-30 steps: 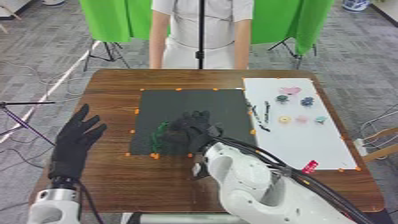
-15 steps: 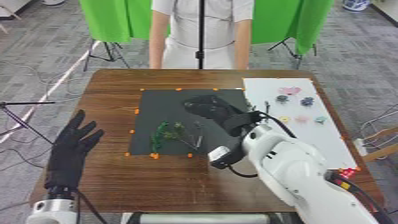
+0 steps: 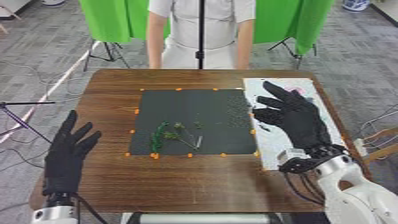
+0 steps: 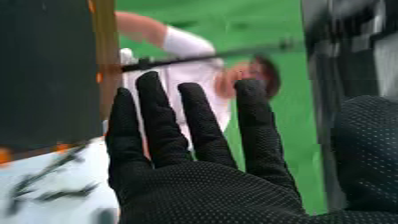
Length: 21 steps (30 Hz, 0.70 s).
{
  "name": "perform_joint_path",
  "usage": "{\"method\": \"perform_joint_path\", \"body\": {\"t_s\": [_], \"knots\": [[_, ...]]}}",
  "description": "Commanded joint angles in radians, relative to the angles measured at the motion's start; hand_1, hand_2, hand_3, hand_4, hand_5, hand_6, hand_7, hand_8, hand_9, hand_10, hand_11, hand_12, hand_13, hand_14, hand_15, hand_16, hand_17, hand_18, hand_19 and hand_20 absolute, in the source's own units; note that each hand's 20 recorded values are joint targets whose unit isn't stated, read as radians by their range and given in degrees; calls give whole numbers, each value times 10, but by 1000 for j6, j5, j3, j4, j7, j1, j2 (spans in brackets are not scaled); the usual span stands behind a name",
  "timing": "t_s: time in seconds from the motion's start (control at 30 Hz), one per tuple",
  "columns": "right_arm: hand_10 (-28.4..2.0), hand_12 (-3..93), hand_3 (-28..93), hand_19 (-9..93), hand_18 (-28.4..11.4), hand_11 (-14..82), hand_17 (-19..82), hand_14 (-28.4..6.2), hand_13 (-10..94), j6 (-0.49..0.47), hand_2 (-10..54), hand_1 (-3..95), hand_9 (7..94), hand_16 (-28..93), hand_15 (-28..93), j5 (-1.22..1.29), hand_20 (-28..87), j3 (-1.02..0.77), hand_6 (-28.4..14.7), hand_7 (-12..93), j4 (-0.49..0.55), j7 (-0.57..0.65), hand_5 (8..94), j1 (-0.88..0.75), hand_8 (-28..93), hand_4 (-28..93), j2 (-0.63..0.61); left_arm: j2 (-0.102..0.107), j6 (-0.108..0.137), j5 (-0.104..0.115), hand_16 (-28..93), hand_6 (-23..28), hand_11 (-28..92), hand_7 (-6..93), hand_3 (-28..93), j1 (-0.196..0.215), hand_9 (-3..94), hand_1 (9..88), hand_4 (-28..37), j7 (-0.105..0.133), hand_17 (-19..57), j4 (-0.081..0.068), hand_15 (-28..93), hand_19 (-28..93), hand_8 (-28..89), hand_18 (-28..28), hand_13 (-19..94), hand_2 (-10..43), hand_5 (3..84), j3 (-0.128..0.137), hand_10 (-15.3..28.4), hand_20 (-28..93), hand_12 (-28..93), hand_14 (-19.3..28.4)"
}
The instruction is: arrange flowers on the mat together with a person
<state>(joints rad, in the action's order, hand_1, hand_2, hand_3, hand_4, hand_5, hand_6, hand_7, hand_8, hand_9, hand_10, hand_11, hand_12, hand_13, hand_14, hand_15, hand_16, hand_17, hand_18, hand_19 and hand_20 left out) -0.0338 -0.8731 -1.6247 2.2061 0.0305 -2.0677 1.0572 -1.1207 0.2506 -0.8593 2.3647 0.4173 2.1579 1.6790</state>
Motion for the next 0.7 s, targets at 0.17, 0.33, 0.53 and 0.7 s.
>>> {"method": "perform_joint_path", "body": {"t_s": [0.17,0.33,0.53,0.7], "knots": [[-172,173,651,410,-244,56,-4,-212,282,69,162,125,362,258,199,26,246,-10,23,78,16,-32,383,-86,-84,-257,63,-78,-56,-68,-34,-25,110,109,739,11,300,147,-283,-34,-89,1,278,497,-97,256,250,34,254,8,134,83,124,198],[-172,173,651,402,-243,56,-7,-211,281,73,162,123,363,264,191,10,247,2,24,78,8,-6,385,-56,-84,-258,47,-78,-67,-68,-31,-22,114,109,740,-1,305,146,-283,-47,-82,-7,277,502,-96,258,254,32,259,9,137,88,124,198],[-172,173,653,391,-243,56,-9,-212,278,18,162,121,363,269,183,-19,243,-37,24,79,9,13,386,-75,-85,-257,83,-62,-64,-65,-30,-21,112,108,740,-5,304,148,-283,-51,-80,-9,266,487,-96,258,254,32,260,5,137,79,123,196],[-172,173,654,381,-241,56,-10,-213,277,19,163,121,363,273,178,-25,237,-44,24,79,15,2,386,-87,-84,-257,111,-63,-65,-64,-27,-19,111,105,739,-11,302,150,-283,-54,-77,-10,262,479,-94,257,254,32,259,0,136,69,123,196]]}}
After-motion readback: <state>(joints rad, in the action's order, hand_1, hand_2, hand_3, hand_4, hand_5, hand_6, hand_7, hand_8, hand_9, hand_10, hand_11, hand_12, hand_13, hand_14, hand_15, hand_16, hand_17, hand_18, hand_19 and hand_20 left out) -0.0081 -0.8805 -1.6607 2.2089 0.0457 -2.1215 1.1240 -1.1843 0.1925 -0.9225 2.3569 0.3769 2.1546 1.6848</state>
